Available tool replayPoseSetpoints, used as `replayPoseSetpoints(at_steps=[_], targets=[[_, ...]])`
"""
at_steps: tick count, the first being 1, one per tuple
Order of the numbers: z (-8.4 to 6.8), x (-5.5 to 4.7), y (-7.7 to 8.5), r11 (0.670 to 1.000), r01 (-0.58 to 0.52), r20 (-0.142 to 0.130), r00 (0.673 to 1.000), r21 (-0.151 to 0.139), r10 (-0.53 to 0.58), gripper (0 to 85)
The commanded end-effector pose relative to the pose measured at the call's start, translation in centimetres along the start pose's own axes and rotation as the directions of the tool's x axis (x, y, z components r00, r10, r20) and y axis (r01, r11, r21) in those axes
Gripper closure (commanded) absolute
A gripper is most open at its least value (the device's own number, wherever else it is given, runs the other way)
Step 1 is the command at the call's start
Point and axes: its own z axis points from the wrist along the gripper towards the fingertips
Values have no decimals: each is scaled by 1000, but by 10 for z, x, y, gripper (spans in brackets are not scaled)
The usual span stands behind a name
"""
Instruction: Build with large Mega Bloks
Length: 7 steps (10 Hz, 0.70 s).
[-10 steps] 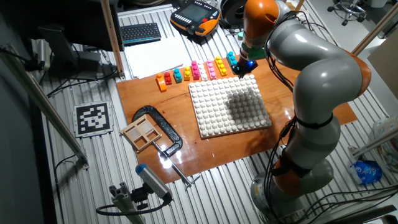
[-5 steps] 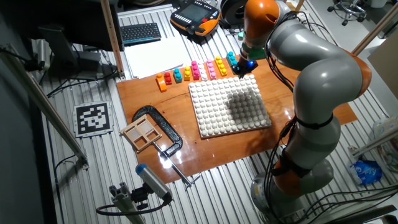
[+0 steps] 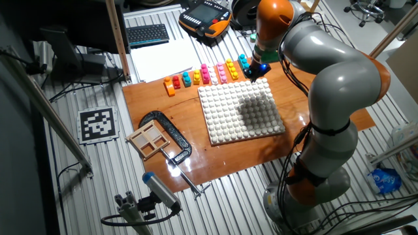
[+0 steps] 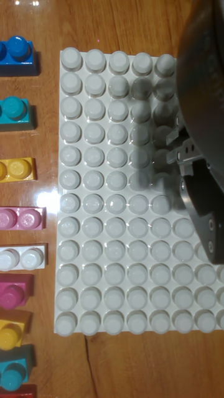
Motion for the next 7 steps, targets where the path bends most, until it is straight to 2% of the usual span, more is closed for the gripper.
replayPoseSetpoints(at_steps=[1, 7], targets=[[0, 0, 0, 1000, 1, 0, 1000, 0, -1, 680], [3, 1, 0, 1000, 3, 4, 1000, -3, -3, 680]])
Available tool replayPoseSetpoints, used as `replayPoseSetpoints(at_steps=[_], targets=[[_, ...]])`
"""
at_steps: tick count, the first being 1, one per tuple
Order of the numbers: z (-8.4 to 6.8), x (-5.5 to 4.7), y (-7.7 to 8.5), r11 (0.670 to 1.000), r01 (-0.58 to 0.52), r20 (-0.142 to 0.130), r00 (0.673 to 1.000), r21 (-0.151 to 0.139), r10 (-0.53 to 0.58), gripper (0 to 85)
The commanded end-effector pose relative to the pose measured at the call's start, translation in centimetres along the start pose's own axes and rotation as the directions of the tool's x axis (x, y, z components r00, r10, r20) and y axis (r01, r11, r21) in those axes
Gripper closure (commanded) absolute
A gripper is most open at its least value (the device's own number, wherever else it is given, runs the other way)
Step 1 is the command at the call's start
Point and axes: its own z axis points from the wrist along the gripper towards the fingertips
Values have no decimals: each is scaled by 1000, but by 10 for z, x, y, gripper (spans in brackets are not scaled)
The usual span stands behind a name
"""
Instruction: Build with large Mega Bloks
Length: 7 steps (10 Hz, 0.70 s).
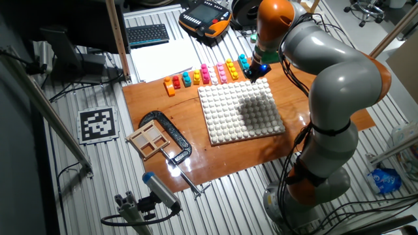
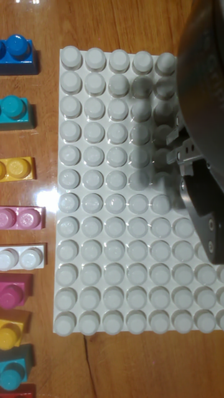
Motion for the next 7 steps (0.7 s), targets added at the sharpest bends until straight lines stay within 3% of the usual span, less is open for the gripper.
replayPoseSetpoints(at_steps=[1, 7], targets=[[2, 1, 0, 1000, 0, 2, 1000, 0, 0, 680], [8, 4, -3, 1000, 19, 18, 1000, -3, -19, 680]])
